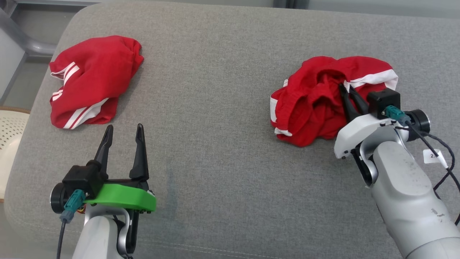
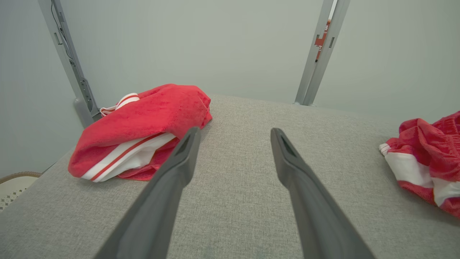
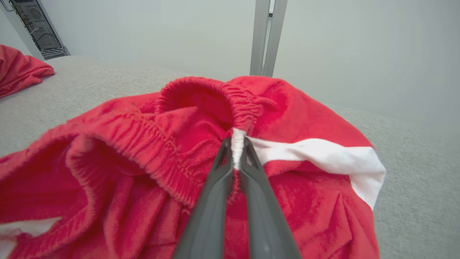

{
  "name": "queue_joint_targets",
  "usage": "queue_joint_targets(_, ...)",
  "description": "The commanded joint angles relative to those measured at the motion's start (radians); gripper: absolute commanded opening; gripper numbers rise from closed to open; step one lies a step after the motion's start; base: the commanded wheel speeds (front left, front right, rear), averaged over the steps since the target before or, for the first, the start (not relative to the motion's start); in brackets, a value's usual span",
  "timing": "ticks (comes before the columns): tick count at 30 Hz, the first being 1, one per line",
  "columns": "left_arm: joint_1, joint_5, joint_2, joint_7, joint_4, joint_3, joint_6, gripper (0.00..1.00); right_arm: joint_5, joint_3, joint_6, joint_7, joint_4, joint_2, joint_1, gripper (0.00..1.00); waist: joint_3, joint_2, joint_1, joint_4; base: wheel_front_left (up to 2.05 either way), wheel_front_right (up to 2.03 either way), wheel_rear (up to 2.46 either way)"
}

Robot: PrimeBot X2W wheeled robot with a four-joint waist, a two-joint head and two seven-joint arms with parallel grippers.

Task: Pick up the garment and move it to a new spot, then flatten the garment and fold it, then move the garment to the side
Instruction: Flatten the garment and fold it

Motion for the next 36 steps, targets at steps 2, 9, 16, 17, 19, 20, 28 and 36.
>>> queue_joint_targets(2, 0.015, 0.003, 0.001, -0.001, 0.005, 0.002, 0.001, 1.00, 0.012, 0.020, -0.001, -0.003, -0.070, 0.017, 0.043, 0.00, -0.028, 0.0000, 0.0000, -0.015, 0.00, 0.00, 0.00)
queue_joint_targets(9, 0.028, 0.007, 0.001, -0.001, 0.013, 0.004, -0.002, 1.00, 0.050, 0.129, -0.001, -0.003, -0.249, 0.058, 0.161, 0.00, -0.061, 0.0000, 0.0000, -0.025, 0.00, 0.00, 0.00)
queue_joint_targets(16, 0.044, 0.010, 0.001, -0.001, 0.014, 0.005, -0.007, 1.00, 0.096, 0.271, -0.001, -0.003, -0.343, 0.083, 0.276, 0.00, -0.074, 0.0000, 0.0000, -0.023, 0.00, 0.00, 0.00)
queue_joint_targets(17, 0.046, 0.010, 0.001, -0.001, 0.015, 0.005, -0.008, 1.00, 0.107, 0.295, -0.001, -0.003, -0.355, 0.086, 0.295, 0.00, -0.076, 0.0000, 0.0000, -0.022, 0.00, 0.00, 0.00)
queue_joint_targets(19, 0.051, 0.010, 0.001, -0.001, 0.018, 0.006, -0.009, 1.00, 0.124, 0.346, -0.001, -0.003, -0.371, 0.091, 0.332, 0.00, -0.078, 0.0000, 0.0000, -0.020, 0.00, 0.00, 0.00)
queue_joint_targets(20, 0.053, 0.010, 0.001, -0.001, 0.019, 0.006, -0.009, 1.00, 0.134, 0.369, -0.001, -0.003, -0.376, 0.092, 0.347, 0.00, -0.079, 0.0000, 0.0000, -0.020, 0.00, 0.00, 0.00)
queue_joint_targets(28, 0.054, 0.015, 0.001, -0.001, 0.023, 0.006, -0.009, 1.00, 0.197, 0.518, -0.001, -0.003, -0.348, 0.098, 0.413, 0.80, -0.081, 0.0000, 0.0000, -0.024, 0.00, 0.00, 0.00)
queue_joint_targets(36, 0.061, 0.021, 0.001, -0.001, 0.019, 0.020, -0.004, 1.00, 0.187, 0.440, -0.001, -0.003, -0.452, 0.087, 0.403, 1.00, -0.086, 0.0000, 0.0000, -0.059, 0.00, 0.00, 0.00)
